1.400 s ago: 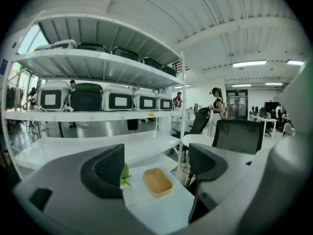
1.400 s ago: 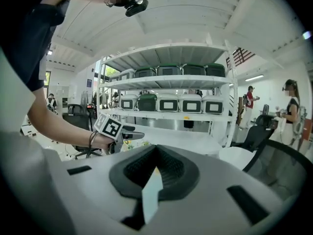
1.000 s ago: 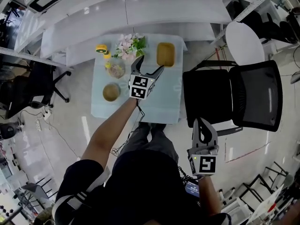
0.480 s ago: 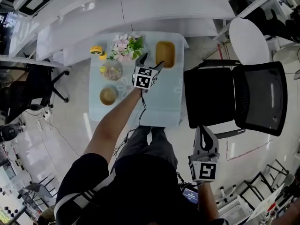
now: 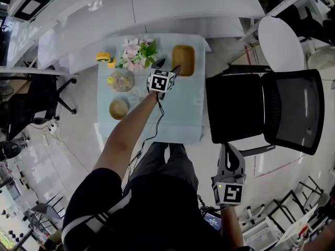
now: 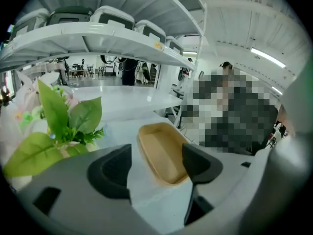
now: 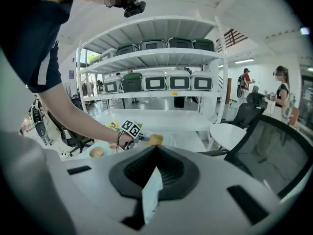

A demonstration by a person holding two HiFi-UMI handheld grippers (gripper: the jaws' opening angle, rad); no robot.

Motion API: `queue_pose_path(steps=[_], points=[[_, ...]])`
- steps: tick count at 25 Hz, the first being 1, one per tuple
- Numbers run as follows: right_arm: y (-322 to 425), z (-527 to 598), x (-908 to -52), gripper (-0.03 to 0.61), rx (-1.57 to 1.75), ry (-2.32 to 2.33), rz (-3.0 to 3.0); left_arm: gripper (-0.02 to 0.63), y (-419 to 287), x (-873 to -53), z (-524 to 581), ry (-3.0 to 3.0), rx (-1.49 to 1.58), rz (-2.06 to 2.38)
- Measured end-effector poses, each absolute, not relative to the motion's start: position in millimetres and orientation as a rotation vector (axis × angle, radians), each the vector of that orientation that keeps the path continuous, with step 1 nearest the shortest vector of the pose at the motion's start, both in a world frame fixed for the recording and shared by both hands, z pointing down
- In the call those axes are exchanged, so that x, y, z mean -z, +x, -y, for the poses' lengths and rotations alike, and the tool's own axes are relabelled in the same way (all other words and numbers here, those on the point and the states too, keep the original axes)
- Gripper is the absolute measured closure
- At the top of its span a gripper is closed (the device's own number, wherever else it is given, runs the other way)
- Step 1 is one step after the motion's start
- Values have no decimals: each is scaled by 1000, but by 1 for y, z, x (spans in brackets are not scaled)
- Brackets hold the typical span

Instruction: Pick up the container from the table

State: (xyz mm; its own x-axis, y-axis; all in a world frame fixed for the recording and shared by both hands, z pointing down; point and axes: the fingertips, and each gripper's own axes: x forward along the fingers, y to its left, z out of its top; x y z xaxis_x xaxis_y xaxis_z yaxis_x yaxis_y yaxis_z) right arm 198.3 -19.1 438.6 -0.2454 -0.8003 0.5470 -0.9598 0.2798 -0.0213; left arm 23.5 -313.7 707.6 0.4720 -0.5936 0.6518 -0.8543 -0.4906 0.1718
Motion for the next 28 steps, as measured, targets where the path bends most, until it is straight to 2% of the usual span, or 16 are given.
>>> queue_pose_path(steps=[4,11,22,28], points=[[202,18,-447,577,-518,1569,2102,336,23,-721,322,2212,-765,1194],[208,21,-459,577,-547,1553,2076,377,22,-743,331,2157,-823,1173],[209,25,-468,577,-567,1544,2072,483,19,-756,334,2093,-861,1177],[212,26,-469,577,-563,1549,2073,507,22,-757,333,2087,-880,1183]])
